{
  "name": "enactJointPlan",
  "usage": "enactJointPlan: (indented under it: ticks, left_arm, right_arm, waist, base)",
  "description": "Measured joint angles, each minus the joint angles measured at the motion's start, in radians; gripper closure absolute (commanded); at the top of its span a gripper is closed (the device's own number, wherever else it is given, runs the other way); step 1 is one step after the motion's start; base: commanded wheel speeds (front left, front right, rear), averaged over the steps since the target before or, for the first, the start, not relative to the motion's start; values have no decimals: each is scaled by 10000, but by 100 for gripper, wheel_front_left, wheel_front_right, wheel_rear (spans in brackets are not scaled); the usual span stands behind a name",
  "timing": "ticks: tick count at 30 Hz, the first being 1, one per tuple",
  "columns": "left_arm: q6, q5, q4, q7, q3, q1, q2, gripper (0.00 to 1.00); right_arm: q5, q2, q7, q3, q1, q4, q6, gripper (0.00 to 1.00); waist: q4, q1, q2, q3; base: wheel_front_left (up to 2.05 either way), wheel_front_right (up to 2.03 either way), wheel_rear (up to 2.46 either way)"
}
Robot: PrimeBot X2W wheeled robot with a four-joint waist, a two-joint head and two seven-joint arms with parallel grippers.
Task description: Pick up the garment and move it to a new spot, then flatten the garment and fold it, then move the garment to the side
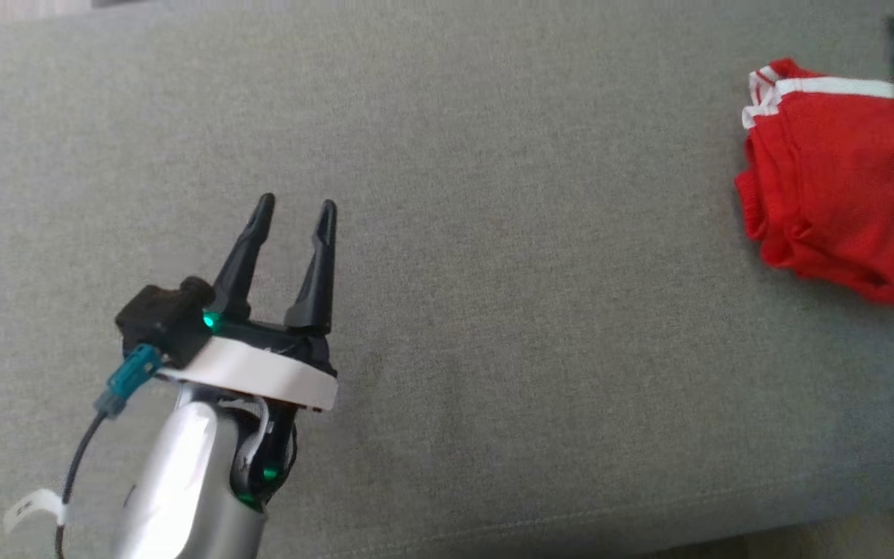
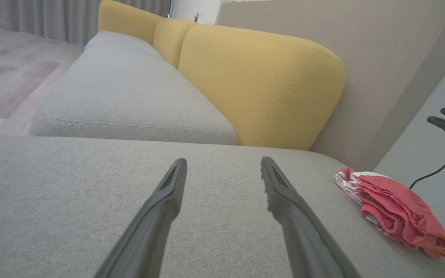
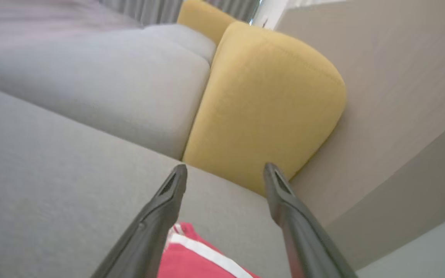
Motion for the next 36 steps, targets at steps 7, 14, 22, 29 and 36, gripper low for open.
enactJointPlan:
  ticks: [7,14,22,29,36]
  left_arm:
    - [94,-65,-205,0,245,288,2,0]
    - [267,-174,-301,0,479,831,4,0]
    - [353,59,-313,0,489,1570,10,0]
    - [525,500,-357,0,500,2021,15,0]
    - [706,805,-671,2,518,2131,15,0]
  right_arm:
    - [414,1582,-953,105,359,-859,0,0]
    - [288,3310,-1898,-303,2293,-1045,0,0]
    - [-548,4554,-2661,-894,4155,-1049,0,0]
    - [-1058,4968,-3081,-1668,5187,-963,0,0]
    - [-1129,5060,-3172,-1695,5373,-1001,0,0]
  waist:
    - [125,0,0,-668]
    - [375,-1,0,-1350]
    - [577,-1,0,-1847]
    - [662,-1,0,-2062]
    - [627,-1,0,-2099]
  base:
    - [0,0,0]
    - [0,0,0]
    - [0,0,0]
    - [0,0,0]
    - [0,0,0]
